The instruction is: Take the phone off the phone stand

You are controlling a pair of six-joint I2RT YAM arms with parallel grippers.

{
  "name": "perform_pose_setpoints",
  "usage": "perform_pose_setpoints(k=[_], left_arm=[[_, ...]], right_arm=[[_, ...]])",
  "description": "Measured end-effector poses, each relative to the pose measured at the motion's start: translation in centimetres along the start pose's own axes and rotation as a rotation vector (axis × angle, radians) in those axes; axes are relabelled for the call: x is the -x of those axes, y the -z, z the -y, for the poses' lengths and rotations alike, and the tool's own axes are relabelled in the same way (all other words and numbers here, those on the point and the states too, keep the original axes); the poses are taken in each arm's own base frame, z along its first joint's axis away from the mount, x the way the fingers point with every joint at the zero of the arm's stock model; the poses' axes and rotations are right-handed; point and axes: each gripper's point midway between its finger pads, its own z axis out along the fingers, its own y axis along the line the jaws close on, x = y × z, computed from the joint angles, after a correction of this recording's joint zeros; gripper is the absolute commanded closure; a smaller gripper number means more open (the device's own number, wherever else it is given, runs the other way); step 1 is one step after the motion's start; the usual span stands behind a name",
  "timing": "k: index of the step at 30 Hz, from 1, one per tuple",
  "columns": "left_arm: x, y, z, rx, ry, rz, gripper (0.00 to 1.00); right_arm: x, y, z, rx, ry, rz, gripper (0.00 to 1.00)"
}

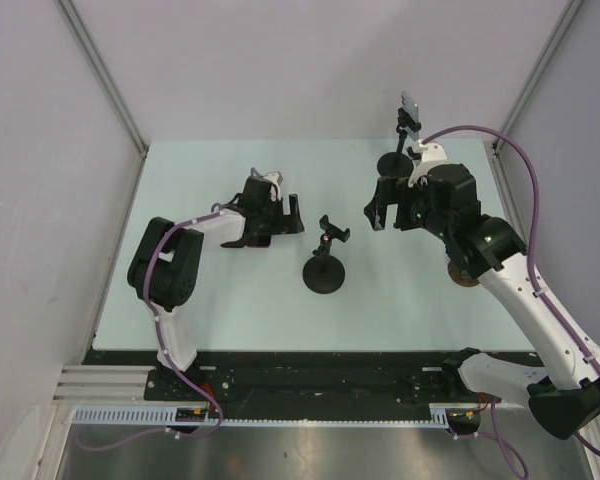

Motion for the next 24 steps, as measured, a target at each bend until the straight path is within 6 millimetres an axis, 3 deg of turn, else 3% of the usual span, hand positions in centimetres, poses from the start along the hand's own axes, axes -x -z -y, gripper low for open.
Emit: perform_pose_setpoints(k=[7, 17, 19, 20, 21, 24], left_arm=[[0.8, 0.0, -0.4, 0.038, 0.022, 0.028, 0.0], [2.0, 1.2, -0.9, 0.092, 0.061, 0.076, 0.0], [2.5, 1.9, -0.5, 0.083, 0.067, 0.088, 0.0], [3.8, 3.3, 0.5, 0.059, 0.068, 0.124, 0.0], [3.8, 3.3, 0.5, 0.059, 0.068, 0.124, 0.0], [5.5, 6.1, 2.1, 0.011, 0.055, 0.183, 0.0]], right_arm=[[-1.8, 0.1, -1.6, 0.142, 0.154, -0.078, 0.02], [-7.7, -2.5, -4.4, 0.368, 0.353, -0.302, 0.01], [-8.4, -3.1, -4.8, 0.396, 0.383, -0.322, 0.01], [-8.8, -4.0, -5.0, 0.416, 0.409, -0.327, 0.01], [-8.8, -4.0, -5.0, 0.417, 0.41, -0.327, 0.01], [-8.9, -5.1, -5.2, 0.439, 0.445, -0.317, 0.01]])
